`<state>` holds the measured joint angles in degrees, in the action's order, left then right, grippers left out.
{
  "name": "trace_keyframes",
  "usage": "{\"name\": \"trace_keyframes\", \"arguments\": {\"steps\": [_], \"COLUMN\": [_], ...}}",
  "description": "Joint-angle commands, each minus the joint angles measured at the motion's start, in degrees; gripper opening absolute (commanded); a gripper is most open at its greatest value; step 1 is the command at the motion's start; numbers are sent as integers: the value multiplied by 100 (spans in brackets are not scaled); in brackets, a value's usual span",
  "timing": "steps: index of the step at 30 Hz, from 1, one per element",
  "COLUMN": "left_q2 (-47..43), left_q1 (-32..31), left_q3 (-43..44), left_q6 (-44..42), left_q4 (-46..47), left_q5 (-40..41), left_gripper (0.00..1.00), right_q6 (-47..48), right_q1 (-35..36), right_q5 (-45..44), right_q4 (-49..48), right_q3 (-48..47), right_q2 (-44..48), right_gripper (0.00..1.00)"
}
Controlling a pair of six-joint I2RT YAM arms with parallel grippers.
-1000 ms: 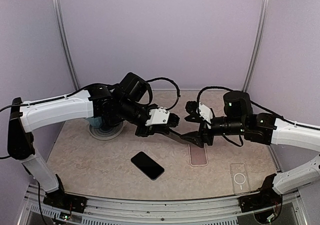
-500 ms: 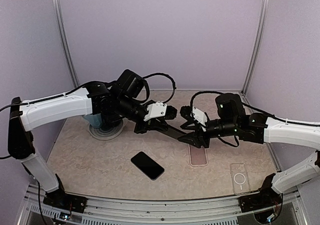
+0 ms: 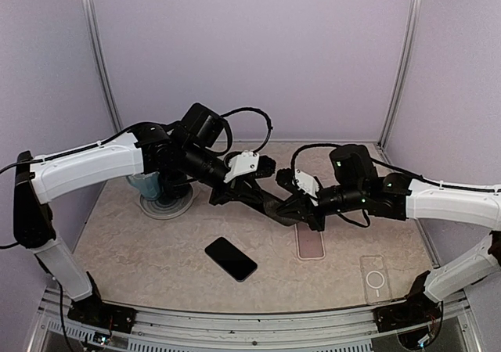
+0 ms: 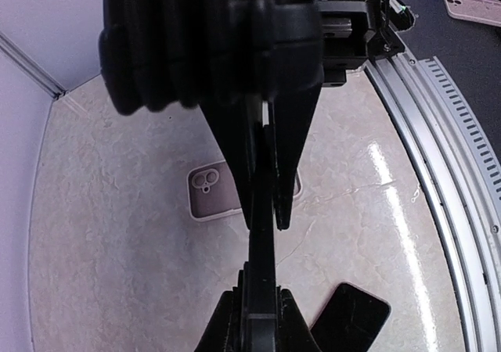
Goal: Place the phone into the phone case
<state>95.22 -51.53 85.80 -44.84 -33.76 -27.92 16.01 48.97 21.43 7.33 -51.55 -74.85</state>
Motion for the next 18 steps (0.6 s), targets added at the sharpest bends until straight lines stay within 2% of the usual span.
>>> {"name": "trace_keyframes", "arguments": {"steps": [1, 2, 3, 6, 8, 10, 13, 18], "left_q2": [40, 6, -47, -433, -661, -755, -582, 175], "left_q1": [-82, -42, 15, 322, 459, 494, 486, 481], "left_q3": [268, 179, 26, -709, -1165, -1354, -1292, -1150], "left_q6": [97, 276, 537, 1671, 2602, 3403, 4620, 5618], "left_q4": [270, 479, 902, 2342, 3222, 3718, 3860, 3460], "left_q5": [-182, -176, -141, 9, 440, 912, 1477, 1144], "left_gripper": [33, 81, 97, 99, 99, 99, 99, 99], "right_q6": [-844, -1070, -1345, -2593, -3476, -4295, -5074, -5784], "right_q1": [-131, -176, -243, -666, -978, -1197, -1248, -1351], "right_q5": [59, -31, -125, -270, -290, -291, -447, -838], "right_q4": [-32, -85, -146, -124, 144, 453, 609, 840], "right_q3": [-326, -295, -256, -183, -210, -246, -107, 358], "right_q2": [63, 122, 188, 329, 261, 114, -10, 125], "right_gripper": [0, 0, 0, 0, 0, 0, 0, 0]}}
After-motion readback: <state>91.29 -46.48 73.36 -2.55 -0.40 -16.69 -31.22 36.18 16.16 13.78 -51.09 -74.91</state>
